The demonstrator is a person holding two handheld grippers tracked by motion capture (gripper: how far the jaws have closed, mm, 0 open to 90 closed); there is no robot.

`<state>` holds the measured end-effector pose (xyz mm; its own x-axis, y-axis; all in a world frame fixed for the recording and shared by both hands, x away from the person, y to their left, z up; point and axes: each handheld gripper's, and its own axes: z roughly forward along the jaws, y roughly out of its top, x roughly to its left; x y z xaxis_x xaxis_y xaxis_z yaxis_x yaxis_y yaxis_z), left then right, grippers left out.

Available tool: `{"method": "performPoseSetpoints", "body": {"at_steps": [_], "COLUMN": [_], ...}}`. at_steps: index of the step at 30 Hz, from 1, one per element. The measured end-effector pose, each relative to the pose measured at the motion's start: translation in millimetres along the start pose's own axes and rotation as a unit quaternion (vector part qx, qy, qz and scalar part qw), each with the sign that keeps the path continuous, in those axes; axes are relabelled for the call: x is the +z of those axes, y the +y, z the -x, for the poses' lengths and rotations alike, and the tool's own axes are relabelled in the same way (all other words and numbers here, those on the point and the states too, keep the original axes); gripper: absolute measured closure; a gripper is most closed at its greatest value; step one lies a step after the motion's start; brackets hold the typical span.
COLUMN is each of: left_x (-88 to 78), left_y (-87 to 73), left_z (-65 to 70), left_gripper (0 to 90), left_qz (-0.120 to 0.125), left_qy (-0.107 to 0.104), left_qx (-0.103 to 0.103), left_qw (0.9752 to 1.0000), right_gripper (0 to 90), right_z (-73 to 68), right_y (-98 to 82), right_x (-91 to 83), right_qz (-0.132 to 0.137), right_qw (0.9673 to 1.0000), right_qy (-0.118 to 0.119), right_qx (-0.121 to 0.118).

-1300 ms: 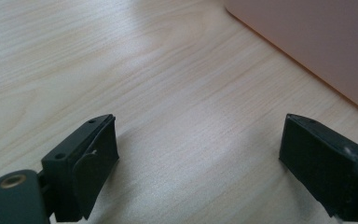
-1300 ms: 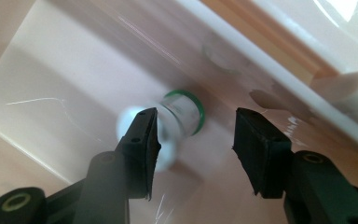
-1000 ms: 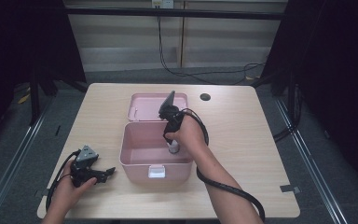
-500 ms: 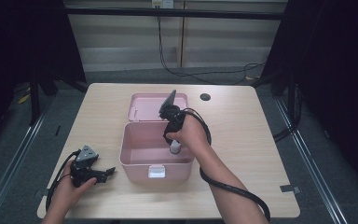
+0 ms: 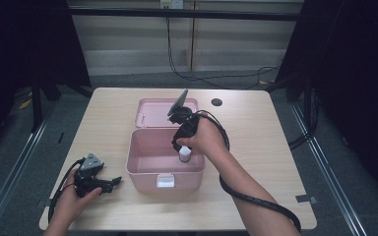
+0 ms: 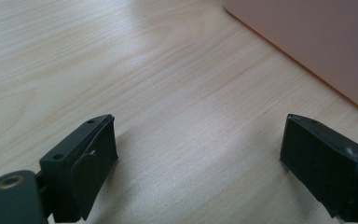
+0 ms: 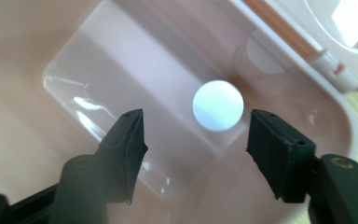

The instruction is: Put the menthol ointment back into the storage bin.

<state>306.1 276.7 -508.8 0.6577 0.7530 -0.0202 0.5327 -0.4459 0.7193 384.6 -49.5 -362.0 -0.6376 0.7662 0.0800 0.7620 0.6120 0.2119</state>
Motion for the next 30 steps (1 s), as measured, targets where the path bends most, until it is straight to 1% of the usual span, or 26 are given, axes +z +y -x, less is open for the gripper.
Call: {"method": "performPoseSetpoints", "body": {"at_steps": [1, 2, 3, 6, 7, 8, 9, 10, 11, 15, 17, 21, 22, 24, 30], "left_x": [0.0, 0.0, 0.0, 0.0, 0.0, 0.0, 0.0, 0.0, 0.0, 0.0, 0.0, 0.0, 0.0, 0.0, 0.0], "left_y": [0.0, 0.0, 0.0, 0.0, 0.0, 0.0, 0.0, 0.0, 0.0, 0.0, 0.0, -0.1, 0.0, -0.1, 0.0], "left_z": [0.0, 0.0, 0.0, 0.0, -0.1, 0.0, 0.0, 0.0, 0.0, 0.0, 0.0, 0.0, 0.0, 0.0, 0.0], "left_gripper": [10.2, 10.1, 10.1, 10.1, 10.1, 10.1, 10.1, 10.2, 10.1, 10.2, 10.2, 10.2, 10.1, 10.1, 10.1], "left_qz": [0.0, 0.0, 0.0, 0.0, 0.0, 0.0, 0.0, 0.0, 0.0, 0.0, 0.0, 0.0, 0.0, 0.0, 0.0], "left_qy": [0.0, 0.0, 0.0, 0.0, 0.0, 0.0, 0.0, 0.0, 0.0, 0.0, 0.0, 0.0, 0.0, 0.0, 0.0], "left_qx": [0.0, 0.0, 0.0, 0.0, 0.001, 0.0, 0.0, 0.0, 0.0, 0.0, 0.0, 0.0, 0.001, 0.0, 0.0], "left_qw": [1.0, 1.0, 1.0, 1.0, 1.0, 1.0, 1.0, 1.0, 1.0, 1.0, 1.0, 1.0, 1.0, 1.0, 1.0], "right_gripper": [33.7, 33.7, 33.4, 31.3, 30.0, 30.0, 29.8, 29.2, 28.2, 26.6, 25.4, 24.2, 24.0, 23.8, 22.2], "right_z": [1.0, 1.0, 1.5, 4.1, 5.6, 5.6, 7.1, 7.5, 10.1, 14.4, 18.4, 20.9, 22.7, 24.1, 29.6], "right_y": [-2.8, -2.8, -4.0, -7.6, -10.3, -10.3, -11.7, -12.9, -15.7, -20.3, -25.7, -30.5, -32.7, -36.1, -46.2], "right_x": [-4.1, -4.1, -6.4, -14.0, -18.2, -18.2, -20.6, -23.3, -28.3, -35.0, -40.2, -44.5, -45.9, -47.6, -54.1], "right_qz": [-0.001, -0.001, -0.002, 0.005, 0.007, 0.007, 0.007, 0.009, 0.014, 0.02, 0.024, 0.03, 0.03, 0.03, 0.032], "right_qw": [0.9999, 0.9999, 0.9998, 0.9997, 0.9994, 0.9994, 0.9992, 0.9992, 0.9989, 0.9984, 0.9977, 0.9975, 0.9971, 0.9971, 0.9961], "right_qy": [-0.003, -0.003, -0.004, 0.007, 0.006, 0.006, 0.009, 0.012, 0.014, 0.014, 0.011, 0.014, 0.012, 0.012, 0.006], "right_qx": [-0.013, -0.013, -0.017, -0.024, -0.032, -0.032, -0.039, -0.036, -0.041, -0.051, -0.062, -0.063, -0.069, -0.069, -0.081]}}
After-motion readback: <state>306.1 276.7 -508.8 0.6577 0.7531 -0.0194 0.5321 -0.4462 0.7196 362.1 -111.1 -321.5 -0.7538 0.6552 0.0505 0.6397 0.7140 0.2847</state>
